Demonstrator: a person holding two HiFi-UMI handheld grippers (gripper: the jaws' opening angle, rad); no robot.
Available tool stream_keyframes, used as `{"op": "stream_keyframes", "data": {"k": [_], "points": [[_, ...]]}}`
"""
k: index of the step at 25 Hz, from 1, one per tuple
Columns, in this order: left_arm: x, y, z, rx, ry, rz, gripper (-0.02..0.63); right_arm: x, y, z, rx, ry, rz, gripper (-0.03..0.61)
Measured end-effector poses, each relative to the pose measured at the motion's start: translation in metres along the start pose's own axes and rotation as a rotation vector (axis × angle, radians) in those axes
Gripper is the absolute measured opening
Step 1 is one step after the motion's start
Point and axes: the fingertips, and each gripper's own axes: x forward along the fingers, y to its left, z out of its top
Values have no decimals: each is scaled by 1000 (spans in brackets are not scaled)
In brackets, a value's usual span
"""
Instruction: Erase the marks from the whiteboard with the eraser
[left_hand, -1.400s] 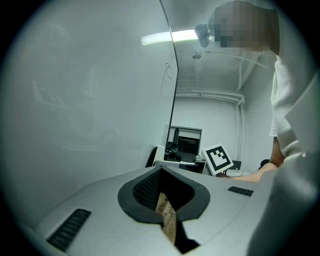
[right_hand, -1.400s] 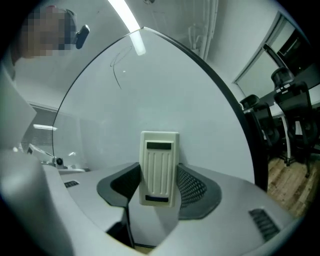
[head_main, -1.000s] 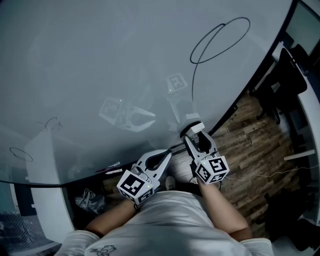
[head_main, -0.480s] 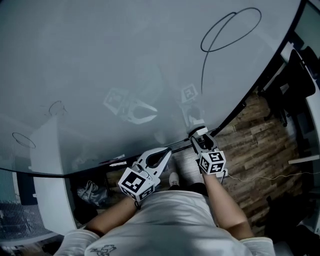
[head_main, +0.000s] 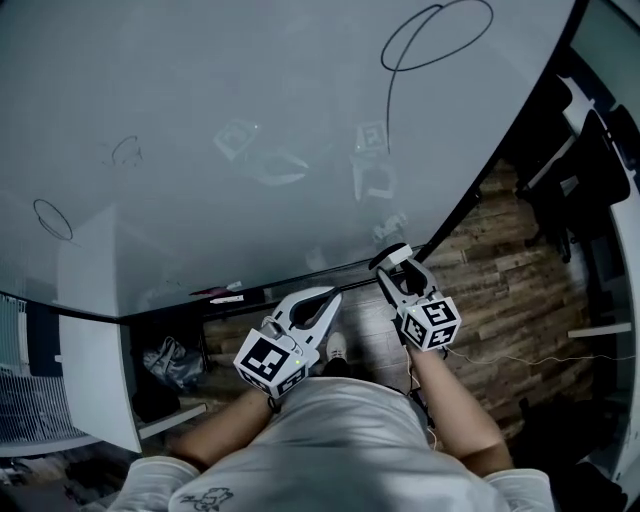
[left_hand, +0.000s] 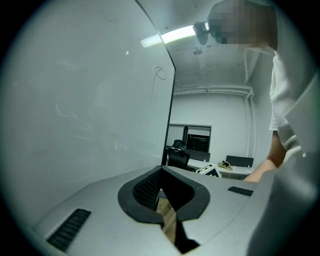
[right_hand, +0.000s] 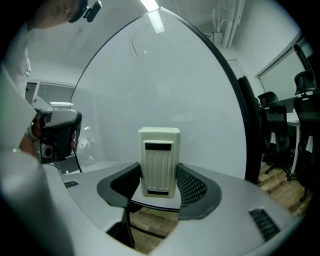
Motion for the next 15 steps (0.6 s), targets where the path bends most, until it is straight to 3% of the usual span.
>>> {"op": "stream_keyframes", "data": {"k": [9,15], "points": [[-28,-84,-16,1,-44,24,6,-119,67,36,-144,-67,125,235],[-56,-151,-34,14,-61,39,6,-205,90,23,-162,-73,143,235]]}}
